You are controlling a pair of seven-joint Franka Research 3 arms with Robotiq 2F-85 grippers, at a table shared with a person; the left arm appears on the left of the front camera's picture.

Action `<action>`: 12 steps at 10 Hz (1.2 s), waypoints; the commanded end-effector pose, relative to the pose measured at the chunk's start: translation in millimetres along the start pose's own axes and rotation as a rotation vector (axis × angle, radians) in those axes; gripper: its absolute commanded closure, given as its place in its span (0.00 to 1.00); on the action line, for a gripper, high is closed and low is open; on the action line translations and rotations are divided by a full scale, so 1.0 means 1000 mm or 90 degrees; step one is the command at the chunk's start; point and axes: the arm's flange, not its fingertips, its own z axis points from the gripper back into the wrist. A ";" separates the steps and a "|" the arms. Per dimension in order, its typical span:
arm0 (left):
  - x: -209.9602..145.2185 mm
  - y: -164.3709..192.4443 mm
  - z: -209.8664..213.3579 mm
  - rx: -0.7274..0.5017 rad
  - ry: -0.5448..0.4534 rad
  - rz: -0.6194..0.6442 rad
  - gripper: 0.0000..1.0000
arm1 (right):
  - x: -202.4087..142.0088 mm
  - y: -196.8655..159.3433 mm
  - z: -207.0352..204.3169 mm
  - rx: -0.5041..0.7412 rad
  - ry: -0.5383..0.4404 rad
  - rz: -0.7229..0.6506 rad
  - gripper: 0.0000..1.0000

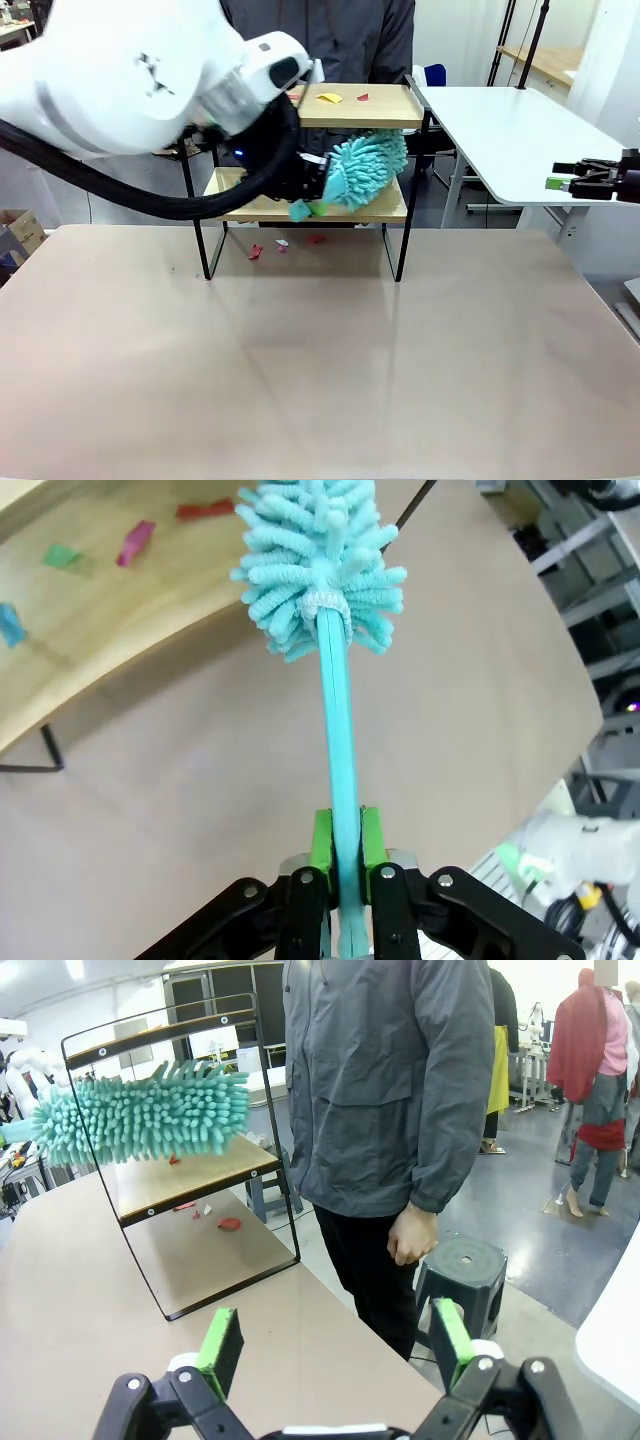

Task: Clean the shelf.
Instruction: Clean the specific section of the Shelf indicated by the human with the Duster.

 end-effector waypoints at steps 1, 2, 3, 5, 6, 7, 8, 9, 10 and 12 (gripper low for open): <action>0.017 -0.025 -0.012 0.011 -0.033 0.025 0.87 | 0.002 0.001 -0.003 -0.002 0.002 0.002 0.00; 0.020 -0.031 -0.017 0.018 -0.036 0.040 0.87 | 0.002 0.001 -0.003 -0.002 0.002 0.002 0.00; 0.020 -0.035 -0.024 0.026 -0.033 0.048 0.87 | 0.002 0.001 -0.003 -0.002 0.002 0.002 0.00; 0.015 -0.036 -0.034 0.029 -0.033 0.067 0.87 | 0.002 0.001 -0.003 -0.002 0.002 0.002 0.00; 0.012 -0.039 -0.042 0.030 -0.029 0.070 0.87 | 0.002 0.001 -0.003 -0.002 0.002 0.002 0.00; 0.008 -0.042 -0.051 0.028 -0.019 0.072 0.87 | 0.002 0.001 -0.003 -0.002 0.002 0.002 0.00; 0.005 -0.046 -0.058 0.034 -0.008 0.071 0.87 | 0.002 0.001 -0.003 -0.002 0.002 0.002 0.00; 0.003 -0.047 -0.063 0.045 -0.012 0.091 0.87 | 0.002 0.001 -0.003 -0.002 0.002 0.002 0.00; 0.007 -0.036 -0.051 0.021 0.004 0.062 0.87 | 0.002 0.001 -0.003 -0.002 0.002 0.002 0.00; 0.007 -0.036 -0.051 0.021 0.004 0.062 0.87 | 0.002 0.001 -0.003 -0.002 0.002 0.002 0.00</action>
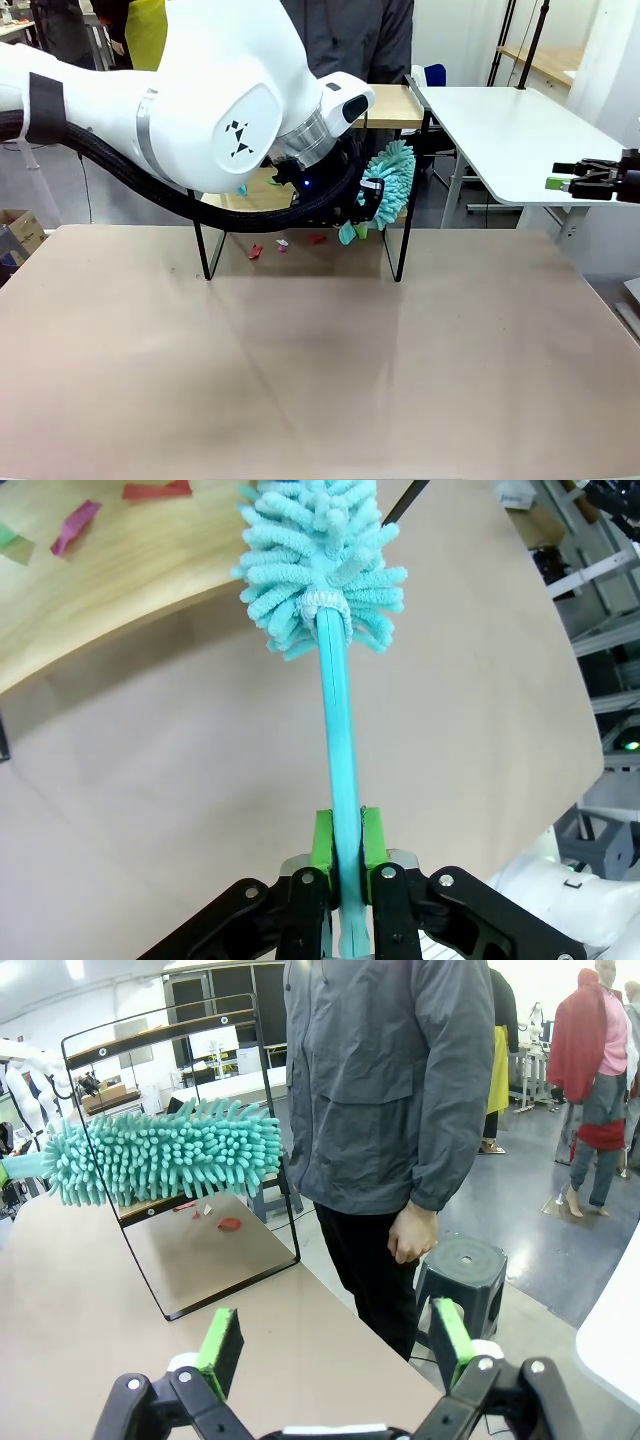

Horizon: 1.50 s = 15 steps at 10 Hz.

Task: Clean the shelf.
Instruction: Clean the specific section of the Shelf indicated by the human with the Duster.

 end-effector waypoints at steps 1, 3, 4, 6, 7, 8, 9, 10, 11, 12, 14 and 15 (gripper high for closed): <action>-0.001 -0.001 -0.001 0.000 0.002 -0.001 0.87 | 0.002 0.001 -0.002 -0.002 0.002 0.002 0.00; -0.008 0.017 -0.002 0.039 0.003 0.031 0.87 | 0.002 0.001 -0.002 -0.002 0.002 0.002 0.00; -0.013 0.023 -0.003 0.047 0.010 0.043 0.87 | 0.002 0.001 -0.002 -0.002 0.002 0.002 0.00; -0.020 0.040 0.001 0.082 0.011 0.068 0.87 | 0.002 0.001 -0.002 -0.002 0.002 0.002 0.00; -0.022 0.050 0.007 0.105 0.008 0.080 0.87 | 0.002 0.001 -0.002 -0.002 0.002 0.002 0.00; -0.024 0.060 0.013 0.120 0.008 0.094 0.87 | 0.002 0.001 -0.002 -0.002 0.002 0.002 0.00; -0.027 0.070 0.021 0.116 0.010 0.107 0.87 | 0.002 0.001 -0.002 -0.002 0.002 0.002 0.00; -0.029 0.080 0.029 0.134 0.019 0.116 0.87 | 0.002 0.001 -0.002 -0.002 0.002 0.002 0.00; -0.033 0.092 0.035 0.153 0.039 0.125 0.87 | 0.002 0.001 -0.002 -0.002 0.002 0.002 0.00; -0.037 0.101 0.042 0.176 0.055 0.134 0.87 | 0.002 0.001 -0.002 -0.002 0.002 0.002 0.00; -0.043 0.108 0.059 0.262 0.082 0.134 0.87 | 0.002 0.001 -0.002 -0.002 0.002 0.002 0.00; -0.044 0.106 0.065 0.303 0.094 0.126 0.87 | 0.002 0.001 -0.002 -0.002 0.002 0.002 0.00</action>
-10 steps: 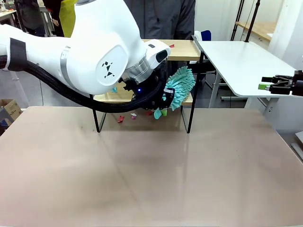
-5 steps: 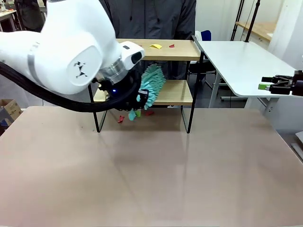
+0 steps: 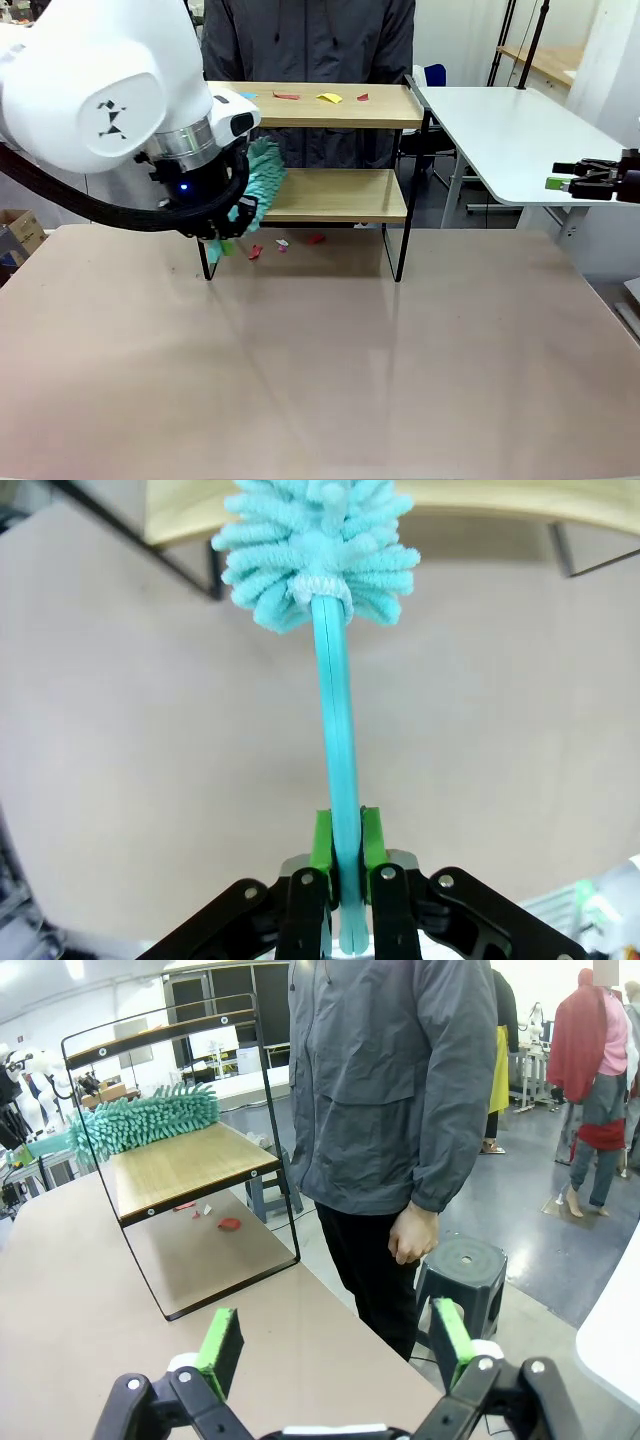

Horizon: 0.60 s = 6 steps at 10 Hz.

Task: Clean the shelf.
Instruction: Clean the specific section of the Shelf indicated by the human with the Duster.

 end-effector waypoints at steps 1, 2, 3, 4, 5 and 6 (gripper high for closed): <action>-0.005 -0.006 0.014 0.103 0.013 -0.001 0.87 | 0.002 0.001 -0.002 -0.002 0.002 0.002 0.00; -0.006 -0.007 0.018 0.159 0.019 0.000 0.87 | 0.002 0.001 -0.002 -0.002 0.002 0.002 0.00; -0.006 -0.011 0.025 0.185 0.019 -0.009 0.87 | 0.002 0.001 -0.002 -0.002 0.002 0.002 0.00; -0.007 -0.020 0.029 0.225 0.006 -0.026 0.87 | 0.002 0.001 -0.002 -0.002 0.002 0.002 0.00; -0.006 -0.027 0.035 0.255 -0.025 -0.028 0.87 | 0.002 0.001 -0.002 -0.002 0.002 0.002 0.00; -0.004 -0.033 0.043 0.238 -0.052 -0.032 0.87 | 0.002 0.001 -0.002 -0.002 0.002 0.002 0.00</action>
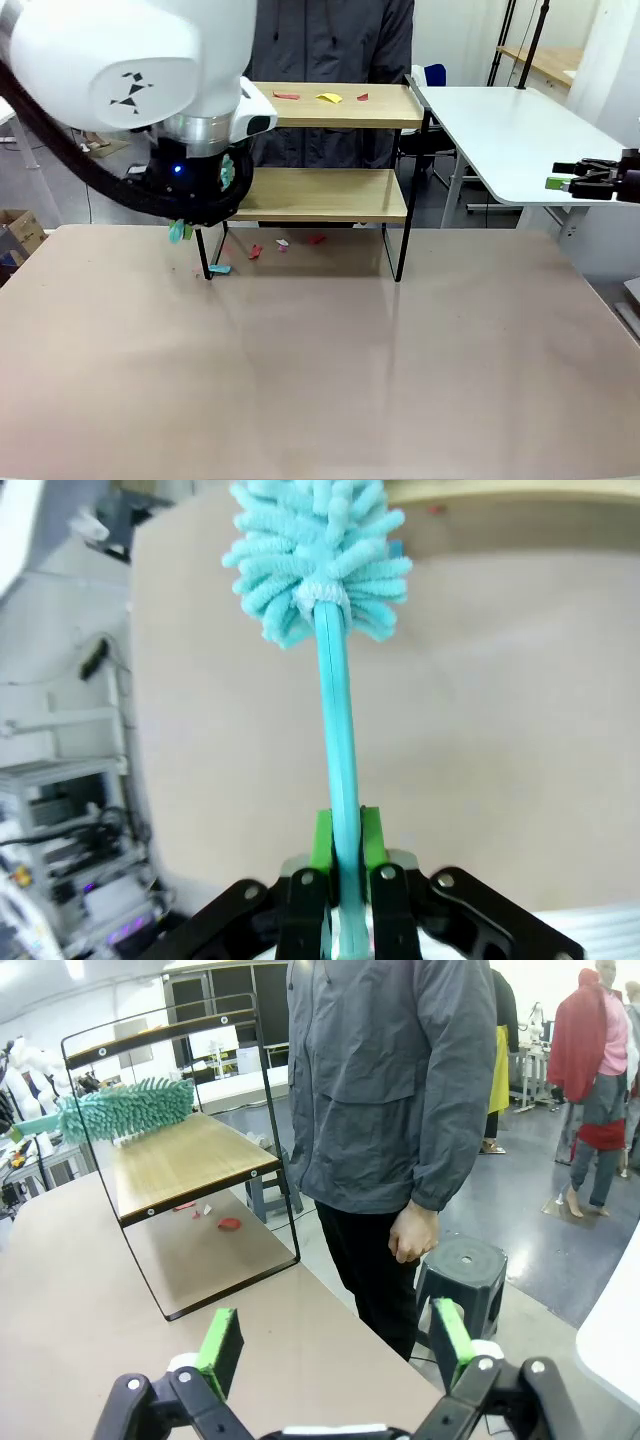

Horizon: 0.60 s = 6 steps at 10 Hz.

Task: Clean the shelf.
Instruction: Clean the specific section of the Shelf indicated by the human with the Duster.

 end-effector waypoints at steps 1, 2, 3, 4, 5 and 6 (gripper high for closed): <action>-0.003 0.007 -0.011 -0.014 0.022 0.004 0.87 | 0.002 0.001 -0.003 -0.002 0.002 0.002 0.00; -0.003 0.007 -0.011 -0.014 0.022 0.004 0.87 | 0.002 0.001 -0.003 -0.002 0.002 0.002 0.00; -0.003 0.007 -0.011 -0.014 0.022 0.004 0.87 | 0.002 0.001 -0.003 -0.002 0.002 0.002 0.00; -0.003 0.007 -0.011 -0.014 0.022 0.004 0.87 | 0.002 0.001 -0.003 -0.002 0.002 0.002 0.00; 0.001 0.001 -0.008 -0.003 0.015 0.000 0.87 | 0.002 0.001 -0.003 -0.002 0.002 0.002 0.00; 0.001 0.014 0.001 -0.108 -0.029 -0.008 0.87 | 0.002 0.001 -0.003 -0.002 0.002 0.002 0.00</action>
